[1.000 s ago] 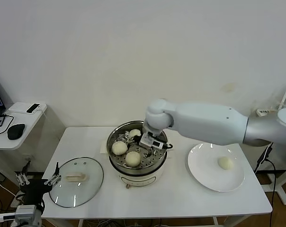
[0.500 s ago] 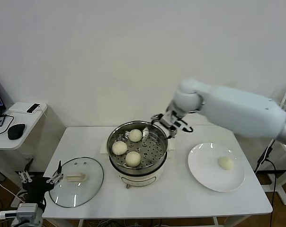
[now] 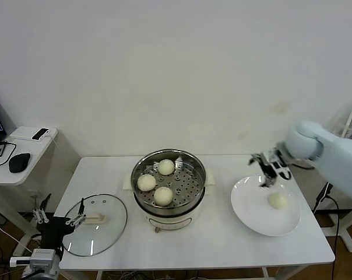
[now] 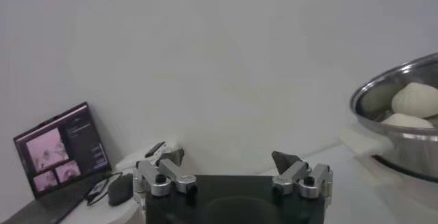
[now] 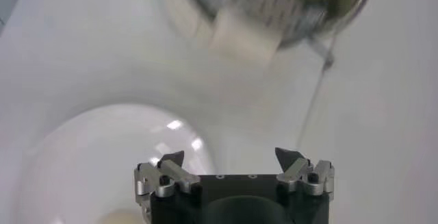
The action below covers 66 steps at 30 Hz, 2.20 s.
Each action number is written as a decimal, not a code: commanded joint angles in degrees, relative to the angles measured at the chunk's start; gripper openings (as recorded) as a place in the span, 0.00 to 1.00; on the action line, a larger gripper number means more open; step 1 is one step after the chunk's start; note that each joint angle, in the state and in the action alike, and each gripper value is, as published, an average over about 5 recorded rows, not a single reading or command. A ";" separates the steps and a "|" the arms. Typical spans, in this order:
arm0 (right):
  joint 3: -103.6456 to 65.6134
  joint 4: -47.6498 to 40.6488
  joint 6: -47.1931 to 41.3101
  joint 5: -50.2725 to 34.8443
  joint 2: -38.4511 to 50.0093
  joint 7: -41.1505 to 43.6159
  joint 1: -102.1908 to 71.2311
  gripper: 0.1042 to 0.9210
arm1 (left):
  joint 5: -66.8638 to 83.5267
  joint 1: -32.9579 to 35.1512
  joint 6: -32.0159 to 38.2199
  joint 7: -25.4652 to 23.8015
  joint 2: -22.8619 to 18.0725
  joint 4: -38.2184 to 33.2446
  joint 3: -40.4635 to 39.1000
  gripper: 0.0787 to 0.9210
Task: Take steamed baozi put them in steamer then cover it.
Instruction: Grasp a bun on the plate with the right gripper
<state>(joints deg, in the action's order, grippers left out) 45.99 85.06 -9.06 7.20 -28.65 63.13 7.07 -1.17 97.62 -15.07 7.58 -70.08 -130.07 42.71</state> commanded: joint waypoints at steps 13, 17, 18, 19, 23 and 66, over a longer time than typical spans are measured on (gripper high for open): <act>-25.55 -14.74 1.26 10.76 -0.67 -1.85 -29.78 0.88 | -0.39 0.16 0.17 -0.02 0.70 1.49 -0.61 0.88; -25.38 -18.43 1.78 11.58 -4.84 -2.74 -27.75 0.88 | -0.30 0.23 0.30 0.06 0.53 1.72 -0.37 0.88; -25.35 -19.34 1.87 11.84 -6.00 -2.92 -27.19 0.88 | -0.28 0.24 0.33 0.07 0.46 1.74 -0.31 0.88; -25.29 -20.29 1.99 12.15 -7.07 -3.02 -26.65 0.88 | -0.29 0.25 0.35 0.09 0.40 1.78 -0.27 0.88; -24.41 -23.54 2.29 13.68 -10.23 -3.35 -24.68 0.88 | -0.39 0.21 0.35 0.12 0.21 1.96 -0.24 0.88; -10.78 -14.65 -4.21 2.75 -4.41 2.70 -6.04 0.59 | -0.65 0.20 0.30 -0.02 0.02 1.19 -0.33 0.88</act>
<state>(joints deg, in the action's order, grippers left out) 27.40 63.20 -10.60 17.48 -37.30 64.54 -9.52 -1.82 97.92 -14.72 7.56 -70.12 -128.79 42.62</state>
